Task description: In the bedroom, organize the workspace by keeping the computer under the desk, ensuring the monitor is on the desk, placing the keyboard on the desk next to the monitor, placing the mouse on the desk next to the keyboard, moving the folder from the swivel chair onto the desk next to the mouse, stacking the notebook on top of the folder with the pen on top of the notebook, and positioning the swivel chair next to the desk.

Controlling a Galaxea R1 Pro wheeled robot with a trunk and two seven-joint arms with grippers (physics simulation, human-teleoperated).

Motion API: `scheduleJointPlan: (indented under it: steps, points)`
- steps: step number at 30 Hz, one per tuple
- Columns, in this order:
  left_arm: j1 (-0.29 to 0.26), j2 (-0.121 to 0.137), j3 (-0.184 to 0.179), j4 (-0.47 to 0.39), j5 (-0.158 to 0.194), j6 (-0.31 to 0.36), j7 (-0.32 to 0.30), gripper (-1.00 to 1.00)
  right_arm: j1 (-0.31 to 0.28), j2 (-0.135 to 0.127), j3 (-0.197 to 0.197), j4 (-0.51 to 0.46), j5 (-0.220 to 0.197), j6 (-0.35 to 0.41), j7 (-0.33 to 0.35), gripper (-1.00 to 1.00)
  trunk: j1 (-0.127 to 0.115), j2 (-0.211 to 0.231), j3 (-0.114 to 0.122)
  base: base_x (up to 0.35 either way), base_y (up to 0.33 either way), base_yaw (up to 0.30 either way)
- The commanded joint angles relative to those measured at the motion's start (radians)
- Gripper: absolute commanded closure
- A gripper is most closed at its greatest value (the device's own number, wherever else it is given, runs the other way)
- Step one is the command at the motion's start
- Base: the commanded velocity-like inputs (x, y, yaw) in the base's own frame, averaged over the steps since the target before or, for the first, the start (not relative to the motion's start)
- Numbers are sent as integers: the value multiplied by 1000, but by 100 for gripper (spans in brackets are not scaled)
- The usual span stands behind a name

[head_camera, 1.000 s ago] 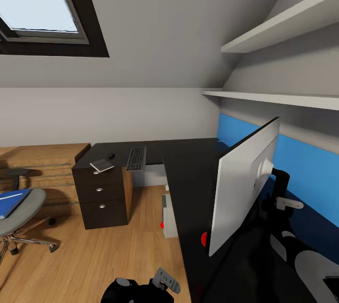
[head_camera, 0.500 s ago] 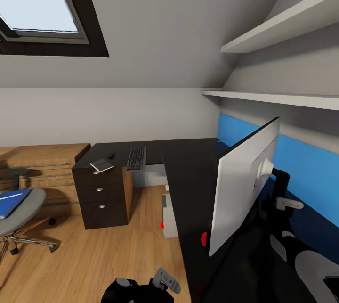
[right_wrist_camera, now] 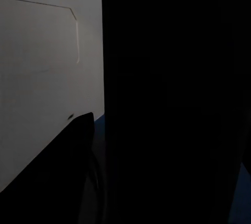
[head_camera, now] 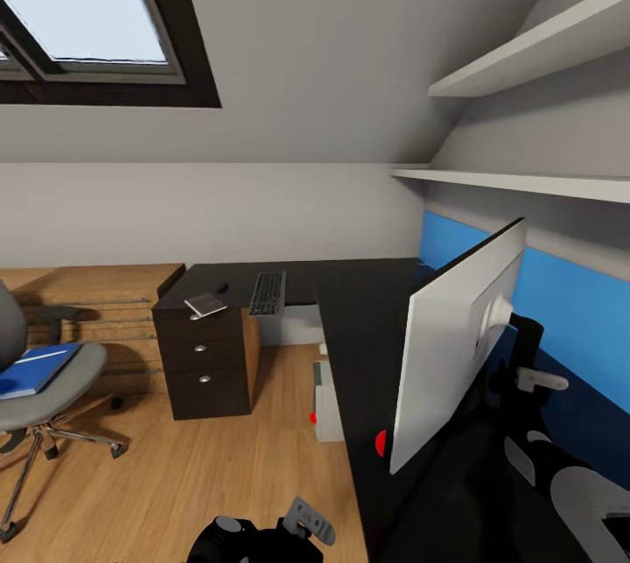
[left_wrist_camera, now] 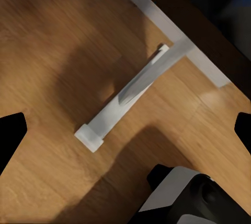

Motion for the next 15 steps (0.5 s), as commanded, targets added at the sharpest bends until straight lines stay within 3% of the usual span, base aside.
scheduleJointPlan:
  steps: [1, 10, 15]
  points:
    - [-1, 1, -2, -1, 6, 6, 2, -100, 0, 7, 2, 5, 2, 2, -3, 100, 0, 0, -1, 0, 0, 43]
    - [-1, 1, -2, -1, 6, 6, 2, -100, 0, 7, 2, 5, 2, 2, -3, 100, 0, 0, -1, -3, -7, 9]
    - [-1, 1, -2, -1, 6, 6, 2, -100, 0, 7, 2, 5, 2, 2, -3, 100, 0, 0, -1, -93, -205, 0]
